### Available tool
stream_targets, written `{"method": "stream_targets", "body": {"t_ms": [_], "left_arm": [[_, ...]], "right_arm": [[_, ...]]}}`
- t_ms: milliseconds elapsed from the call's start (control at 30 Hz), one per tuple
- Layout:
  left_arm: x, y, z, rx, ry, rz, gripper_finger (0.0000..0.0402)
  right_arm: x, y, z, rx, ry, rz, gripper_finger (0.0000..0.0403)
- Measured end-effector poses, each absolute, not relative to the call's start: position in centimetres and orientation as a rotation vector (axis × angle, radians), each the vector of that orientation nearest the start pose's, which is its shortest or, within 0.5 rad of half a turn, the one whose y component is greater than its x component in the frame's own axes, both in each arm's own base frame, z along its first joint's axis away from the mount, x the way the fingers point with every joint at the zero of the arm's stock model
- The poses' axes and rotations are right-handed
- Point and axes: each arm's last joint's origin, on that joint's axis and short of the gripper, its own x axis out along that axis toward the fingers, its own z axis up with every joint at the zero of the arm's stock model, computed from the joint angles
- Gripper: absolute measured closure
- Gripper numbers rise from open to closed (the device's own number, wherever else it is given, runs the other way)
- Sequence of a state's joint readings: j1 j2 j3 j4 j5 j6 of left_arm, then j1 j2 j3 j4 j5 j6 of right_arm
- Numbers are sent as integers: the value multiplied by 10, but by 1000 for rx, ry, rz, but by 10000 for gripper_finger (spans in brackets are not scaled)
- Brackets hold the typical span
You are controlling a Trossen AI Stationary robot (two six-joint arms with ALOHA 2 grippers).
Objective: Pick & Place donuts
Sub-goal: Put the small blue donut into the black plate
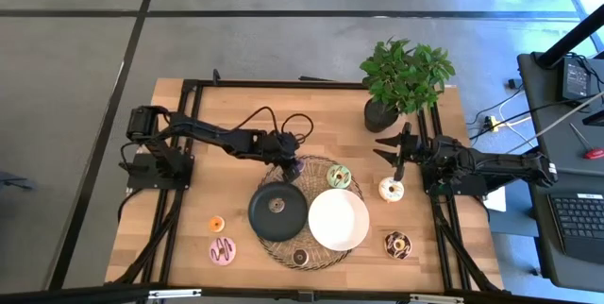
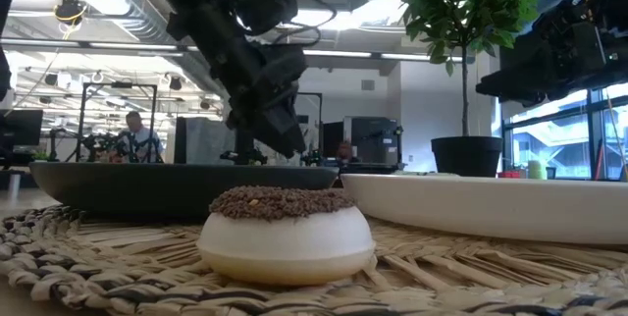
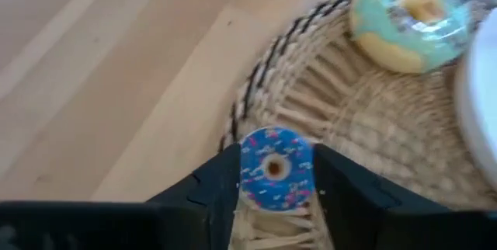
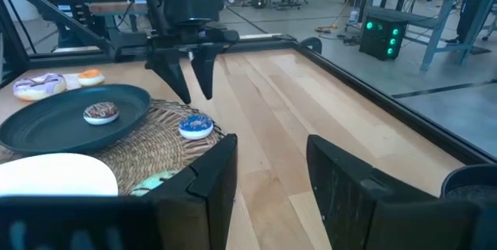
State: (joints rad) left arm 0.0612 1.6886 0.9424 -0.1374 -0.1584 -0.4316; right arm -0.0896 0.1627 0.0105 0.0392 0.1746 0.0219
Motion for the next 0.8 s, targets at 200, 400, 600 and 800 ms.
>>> {"method": "stream_targets", "body": {"t_ms": [200, 400, 600, 800], "left_arm": [[333, 26, 168, -345, 814, 418, 208], [332, 24, 168, -365, 829, 394, 207], [331, 24, 161, -353, 860, 427, 219], [334, 24, 152, -340, 874, 449, 232]], "right_arm": [[106, -15, 158, 17, 110, -266, 246], [106, -15, 158, 16, 110, -265, 246], [106, -15, 158, 16, 110, -265, 246], [106, -15, 157, 16, 112, -266, 246]]}}
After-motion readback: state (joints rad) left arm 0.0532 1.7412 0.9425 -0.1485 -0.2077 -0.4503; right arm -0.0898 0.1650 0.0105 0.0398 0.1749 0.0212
